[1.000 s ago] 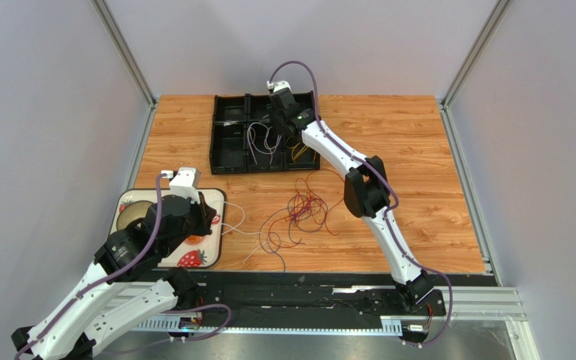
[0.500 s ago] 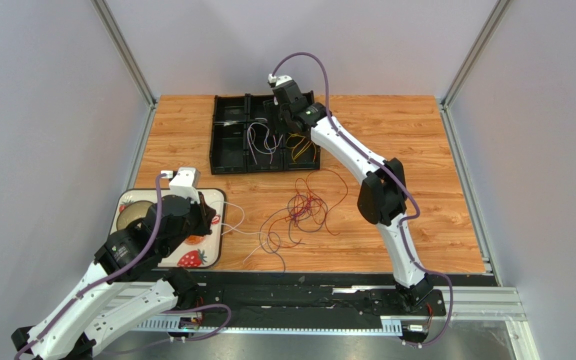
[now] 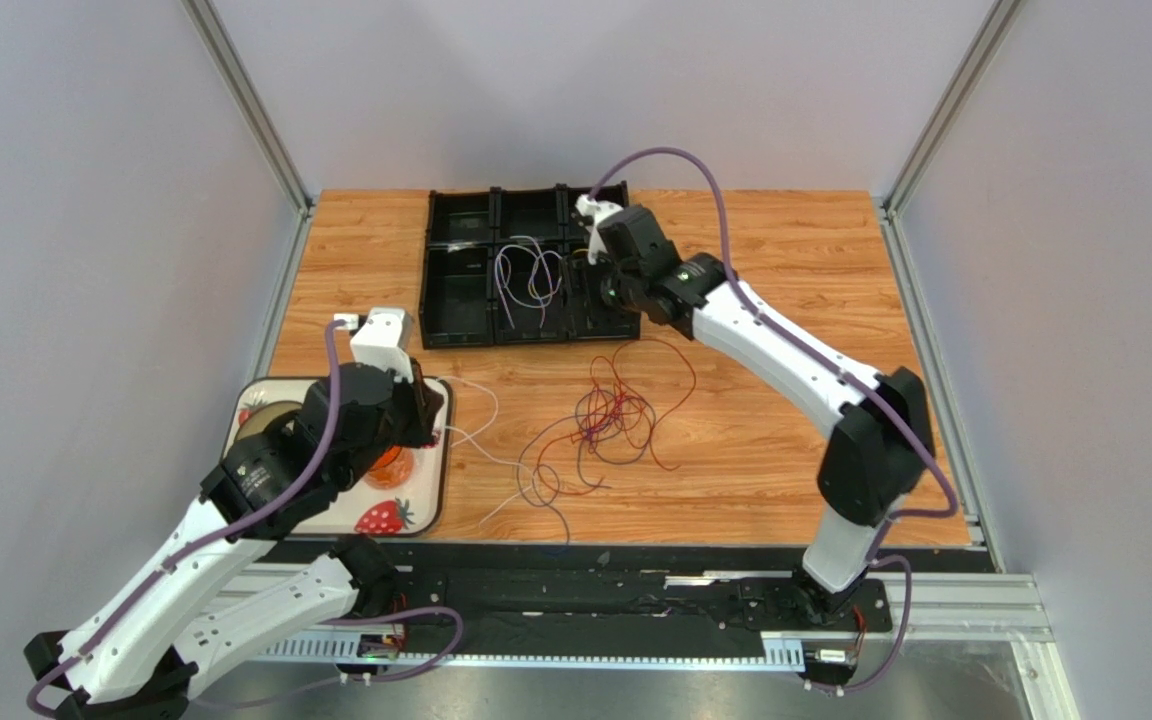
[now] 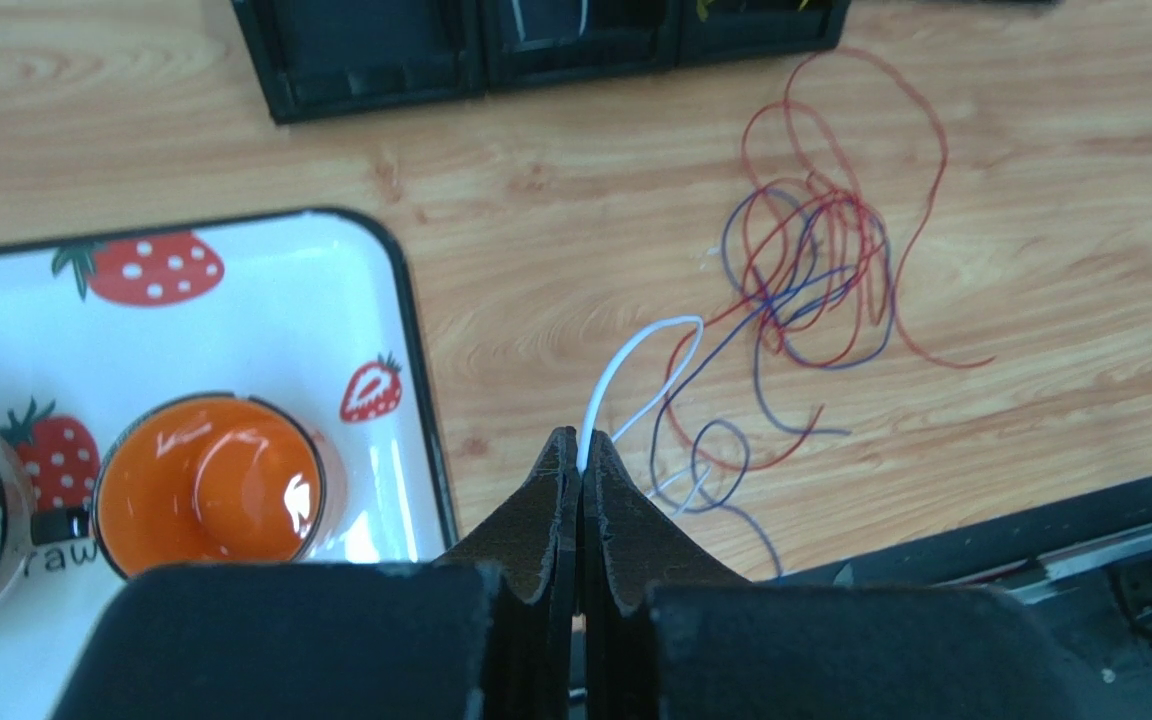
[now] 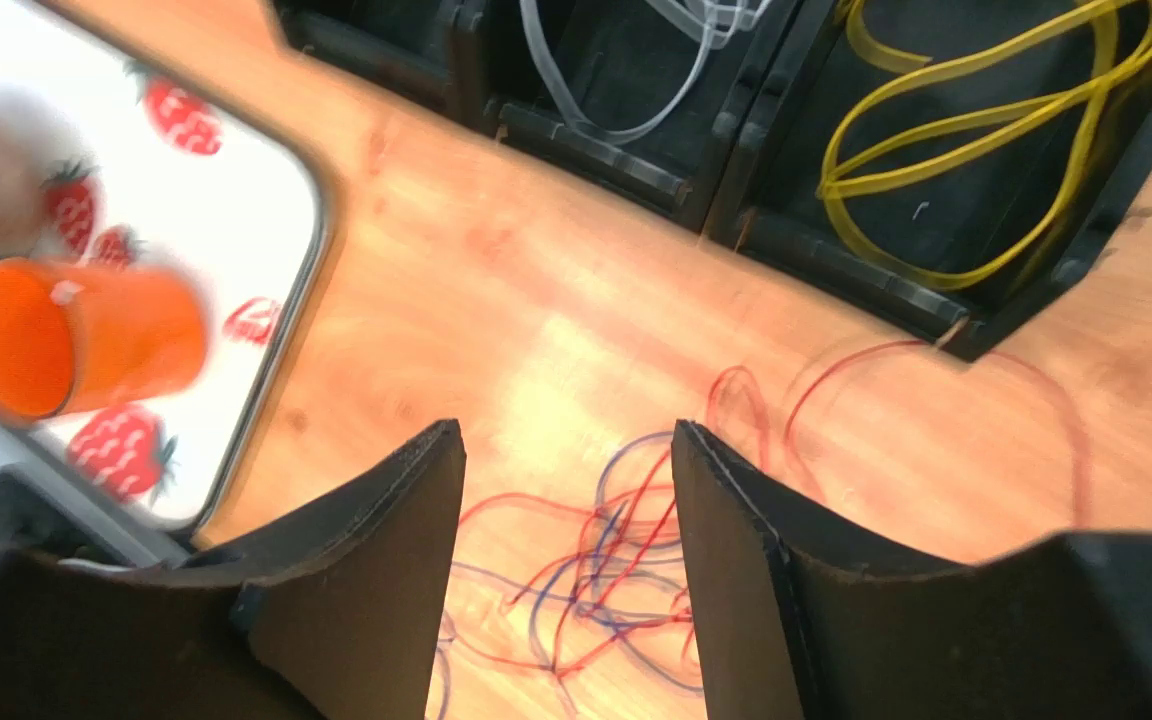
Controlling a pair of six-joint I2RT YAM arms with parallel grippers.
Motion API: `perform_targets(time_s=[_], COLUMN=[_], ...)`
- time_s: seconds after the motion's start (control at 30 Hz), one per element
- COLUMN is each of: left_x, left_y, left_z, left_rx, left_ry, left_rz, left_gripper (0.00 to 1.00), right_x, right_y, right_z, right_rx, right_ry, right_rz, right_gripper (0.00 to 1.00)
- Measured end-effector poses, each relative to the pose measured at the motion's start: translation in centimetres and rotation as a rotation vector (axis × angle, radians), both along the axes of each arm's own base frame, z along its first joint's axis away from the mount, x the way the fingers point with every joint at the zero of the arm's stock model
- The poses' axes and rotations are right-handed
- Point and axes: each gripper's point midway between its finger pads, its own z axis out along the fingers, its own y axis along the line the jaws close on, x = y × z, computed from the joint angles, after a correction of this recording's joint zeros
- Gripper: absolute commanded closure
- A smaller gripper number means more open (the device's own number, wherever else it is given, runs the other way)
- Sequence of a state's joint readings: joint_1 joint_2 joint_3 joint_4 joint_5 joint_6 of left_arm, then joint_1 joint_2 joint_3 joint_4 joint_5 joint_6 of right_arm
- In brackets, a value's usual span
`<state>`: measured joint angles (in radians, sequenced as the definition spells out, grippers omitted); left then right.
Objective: Untangle the cables
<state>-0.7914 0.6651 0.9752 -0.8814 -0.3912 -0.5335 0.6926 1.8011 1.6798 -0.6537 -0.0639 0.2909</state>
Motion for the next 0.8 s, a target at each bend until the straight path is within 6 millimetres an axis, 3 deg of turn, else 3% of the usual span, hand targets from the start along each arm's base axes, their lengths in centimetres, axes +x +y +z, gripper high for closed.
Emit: perform_targets(time_s=[0.23, 0.37, 0.57, 0.8], left_x=[1.6, 1.9, 1.7, 0.9], left_y=[-1.0, -1.2, -1.1, -0.3], left_z=[5.9, 6.9, 7.1, 7.0], left_rx=[-0.068, -0.084, -0.093, -0.112], left_ry=[-0.141, -0.176, -0.185, -0.199], left_rz=[-0.014, -0.018, -0.022, -0.018], left_gripper=[1.0, 1.0, 1.0, 1.0], right_x=[-8.5, -12.1, -13.4, -13.2], right_y=[-1.8, -0.7, 1.0, 3.1], right_z=[-3.1, -5.7, -8.2, -11.5], right_rx=[0.117, 0.179, 0.176, 0.108], right_ry=[0.193, 0.36, 0.474, 0.526], right_rz=[0.035, 0.025, -0.029, -0.072], right_gripper=[0.41, 0.41, 0.38, 0.41])
